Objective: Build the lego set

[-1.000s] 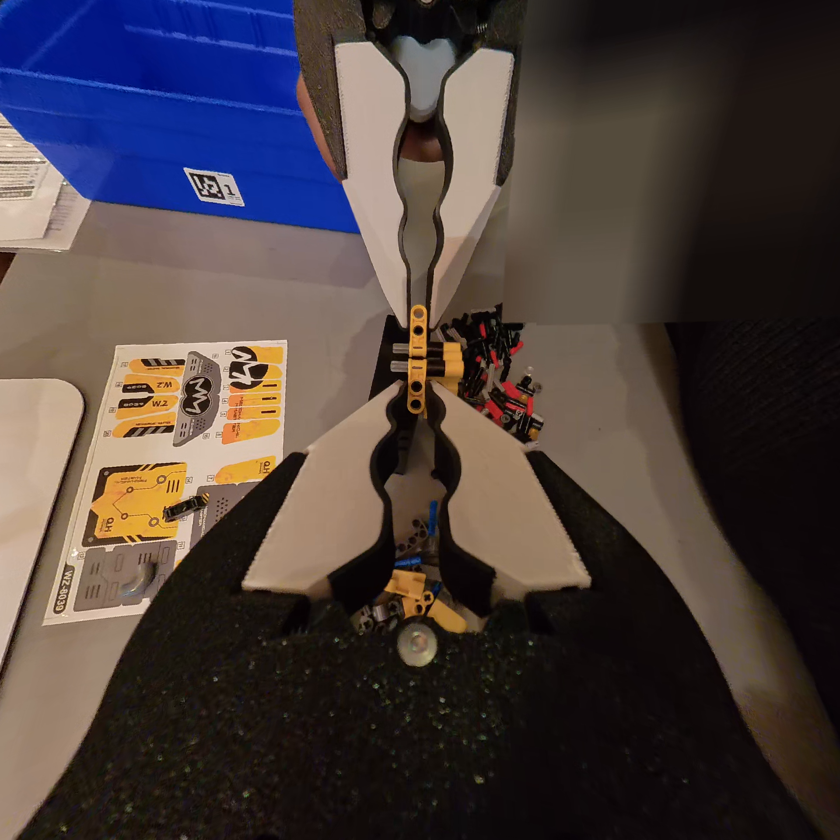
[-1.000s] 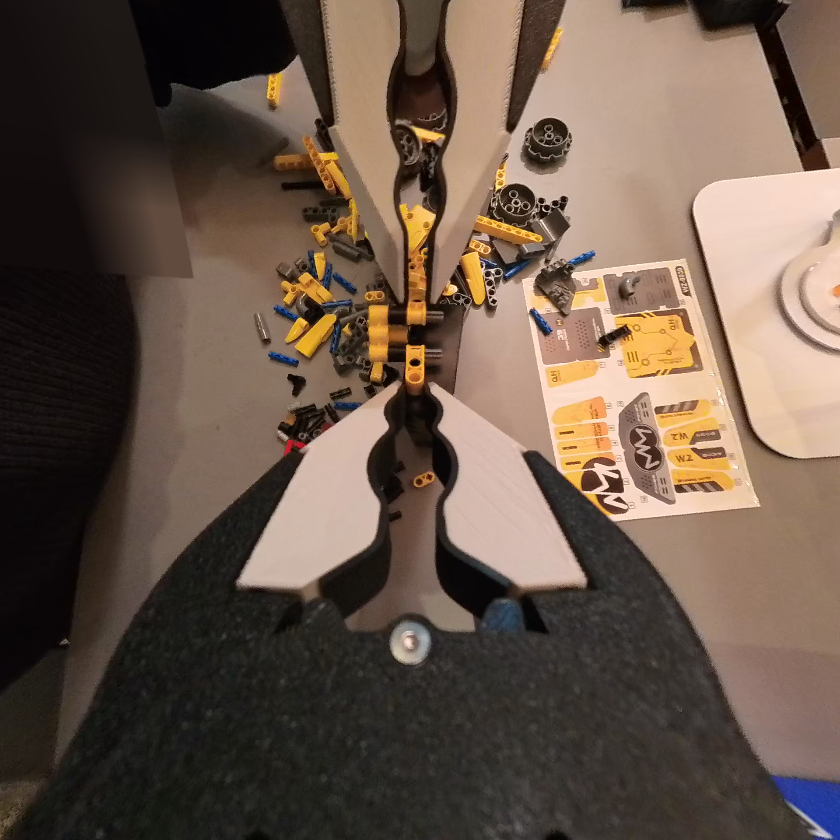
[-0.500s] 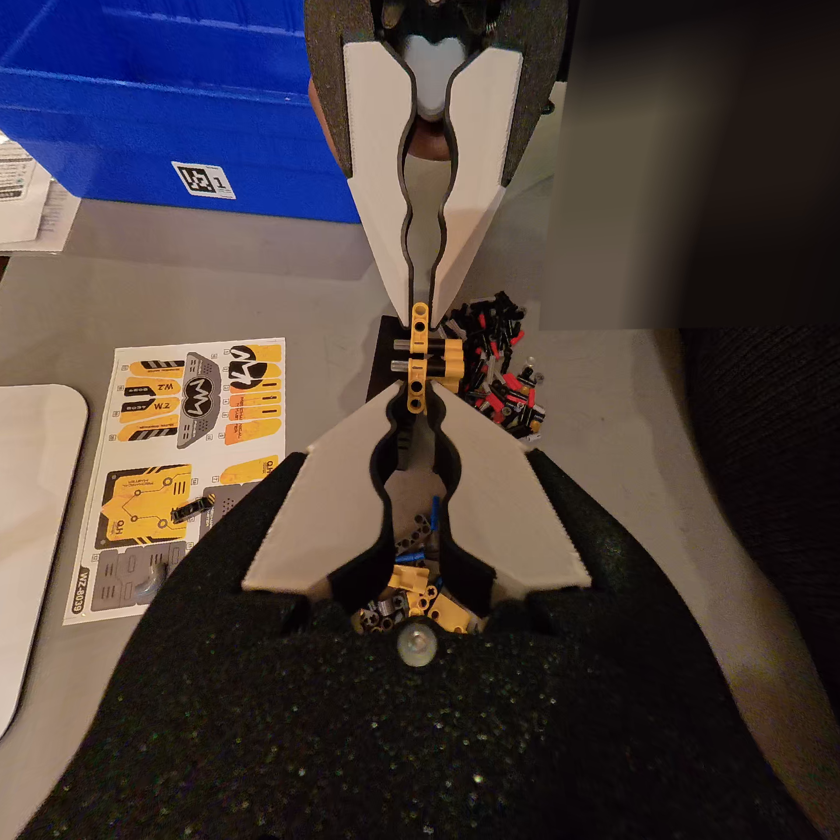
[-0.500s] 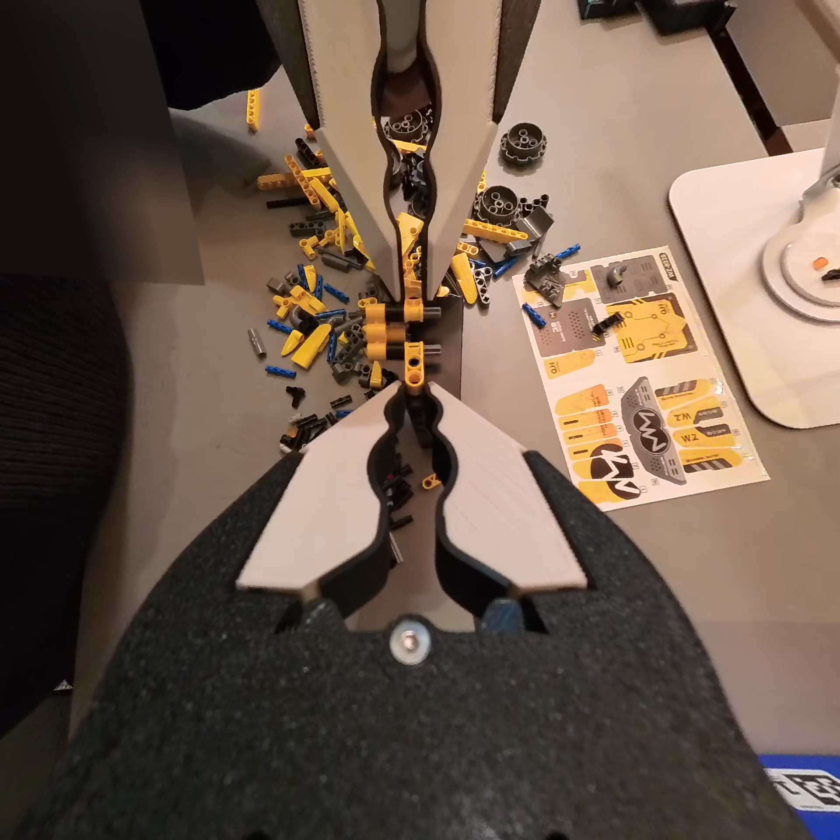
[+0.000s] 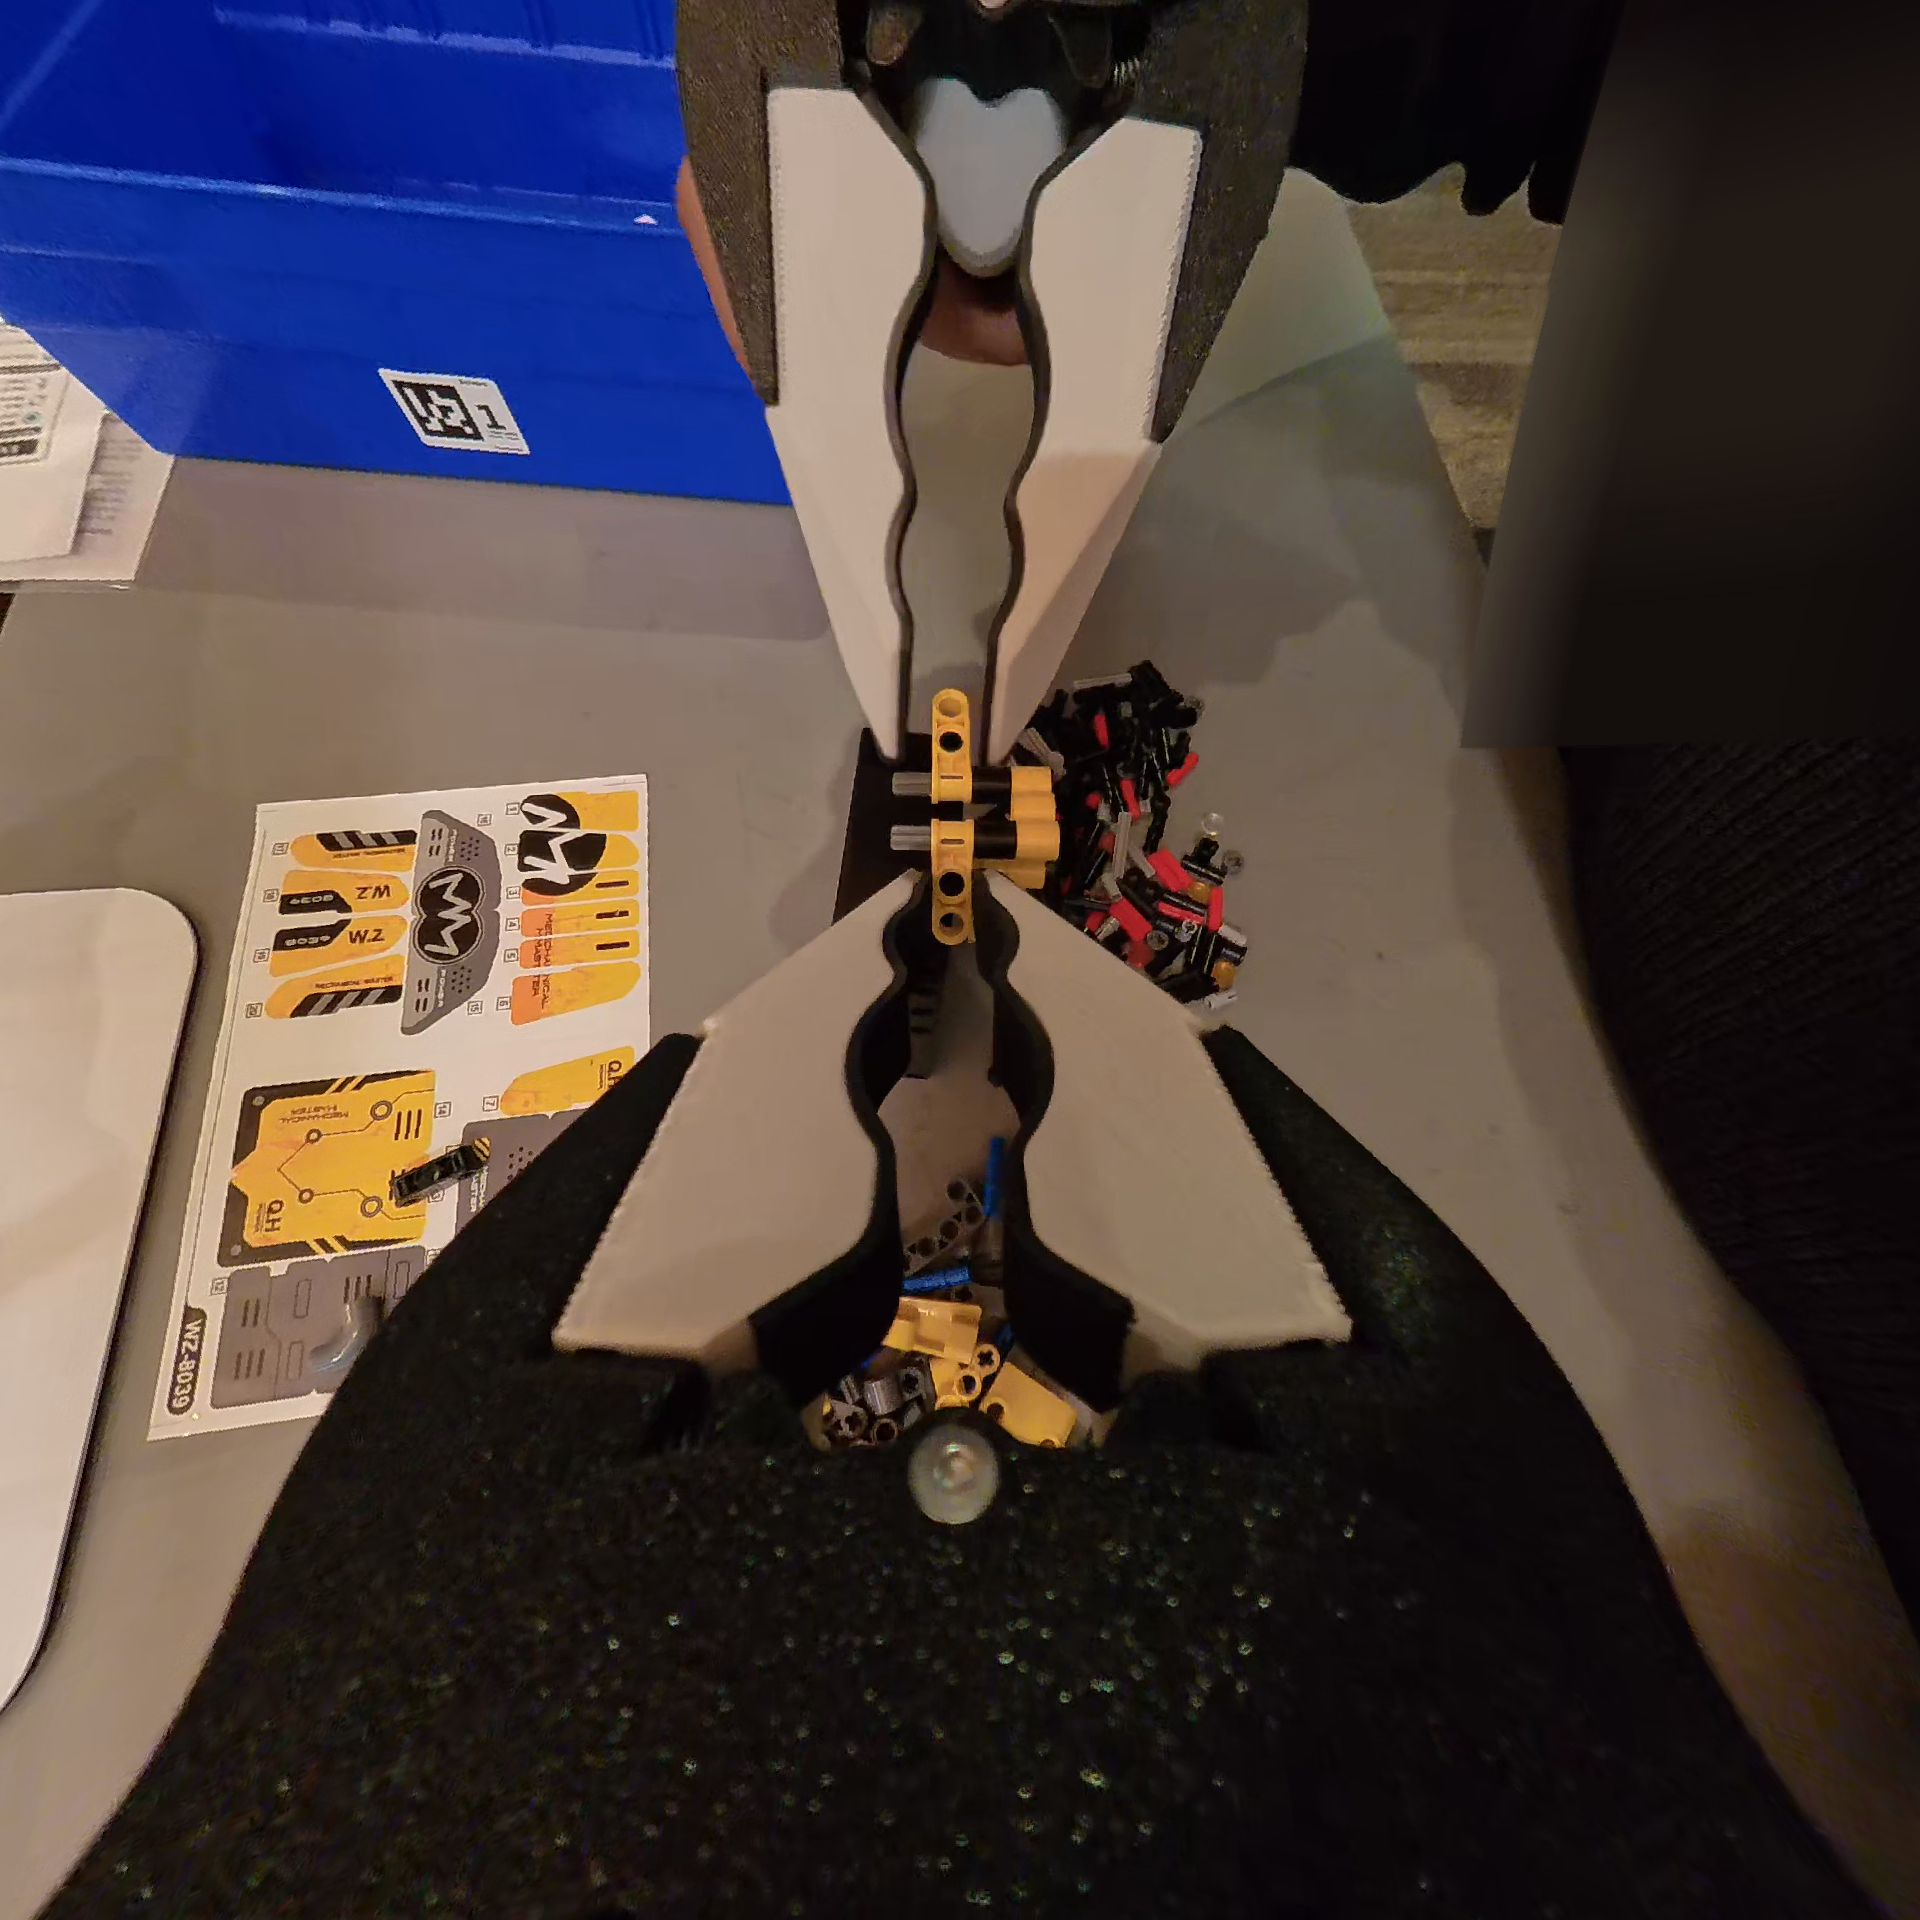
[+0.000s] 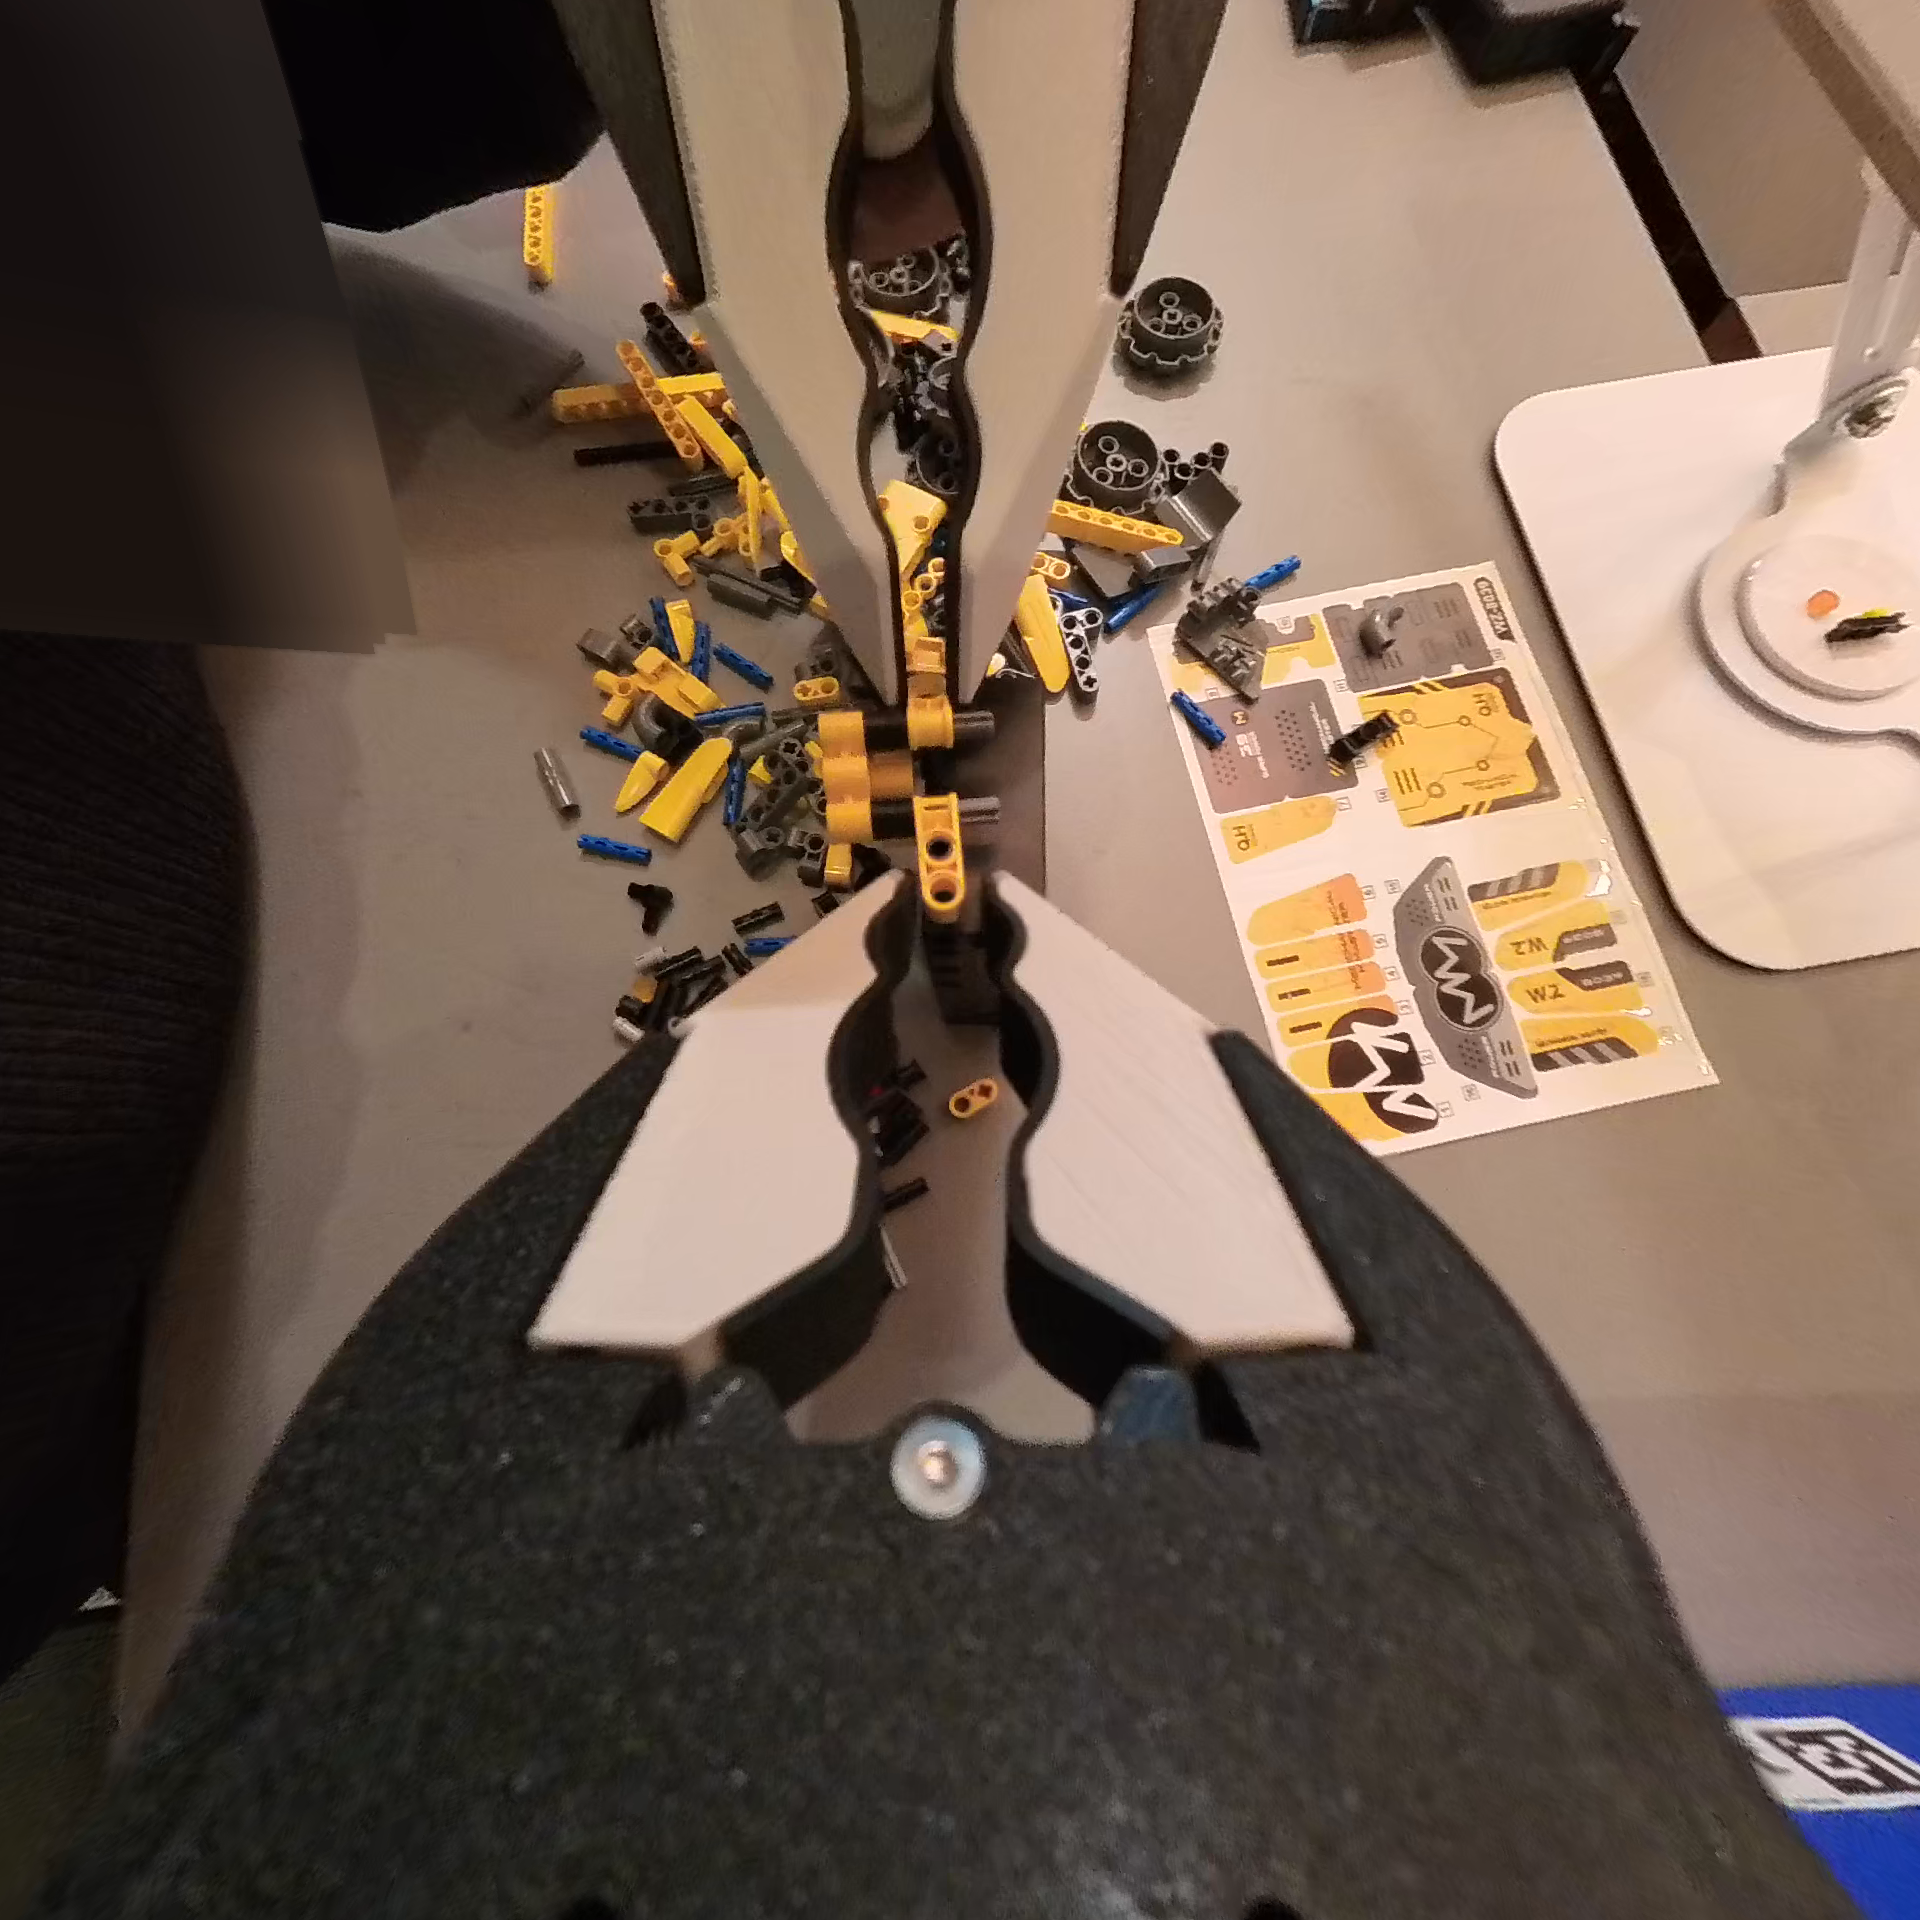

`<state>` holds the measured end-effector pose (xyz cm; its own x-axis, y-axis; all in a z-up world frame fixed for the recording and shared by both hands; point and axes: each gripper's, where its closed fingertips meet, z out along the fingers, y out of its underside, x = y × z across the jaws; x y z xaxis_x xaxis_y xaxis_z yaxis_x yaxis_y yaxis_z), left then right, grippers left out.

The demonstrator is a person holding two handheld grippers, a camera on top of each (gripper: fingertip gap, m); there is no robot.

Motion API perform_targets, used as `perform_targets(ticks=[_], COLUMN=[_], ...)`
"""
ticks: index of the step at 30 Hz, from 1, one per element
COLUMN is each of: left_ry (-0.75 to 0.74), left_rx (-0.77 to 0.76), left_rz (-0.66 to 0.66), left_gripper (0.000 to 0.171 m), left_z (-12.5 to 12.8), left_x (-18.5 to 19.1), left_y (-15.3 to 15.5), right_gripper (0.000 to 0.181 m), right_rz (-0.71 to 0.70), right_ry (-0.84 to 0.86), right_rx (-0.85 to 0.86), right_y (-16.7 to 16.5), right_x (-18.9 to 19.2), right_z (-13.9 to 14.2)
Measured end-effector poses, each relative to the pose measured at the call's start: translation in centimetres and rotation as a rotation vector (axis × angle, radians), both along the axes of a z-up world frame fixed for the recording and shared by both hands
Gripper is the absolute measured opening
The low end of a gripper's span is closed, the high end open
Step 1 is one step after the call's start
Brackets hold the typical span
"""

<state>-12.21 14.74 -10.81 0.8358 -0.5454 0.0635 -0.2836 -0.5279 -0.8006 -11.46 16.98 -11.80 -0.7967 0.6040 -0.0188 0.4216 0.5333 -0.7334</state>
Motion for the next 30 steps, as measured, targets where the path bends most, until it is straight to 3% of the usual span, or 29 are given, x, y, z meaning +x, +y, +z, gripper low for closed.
perform_targets(ticks=[2, 11, 17, 30], left_ry=[-0.001, -0.002, 0.005, 0.016], left_rx=[-0.001, -0.005, -0.007, -0.009], left_rz=[-0.001, -0.005, -0.005, -0.005], left_gripper=[0.007, 0.007, 0.007, 0.007], left_z=[0.0, 0.0, -0.1, -0.1], left_x=[0.0, 0.0, 0.0, -0.1], left_y=[0.0, 0.0, 0.0, 0.0], right_gripper=[0.021, 0.023, 0.009, 0.008], right_rz=[-0.004, 0.007, 0.020, -0.002], right_ry=[-0.001, 0.041, 0.054, 0.015], right_rx=[-0.004, -0.005, 0.029, 0.011], right_y=[0.1, 0.0, -0.2, -0.2], right_x=[0.1, 0.1, -0.1, 0.0], right_z=[0.2, 1.4, 1.0, 0.8])
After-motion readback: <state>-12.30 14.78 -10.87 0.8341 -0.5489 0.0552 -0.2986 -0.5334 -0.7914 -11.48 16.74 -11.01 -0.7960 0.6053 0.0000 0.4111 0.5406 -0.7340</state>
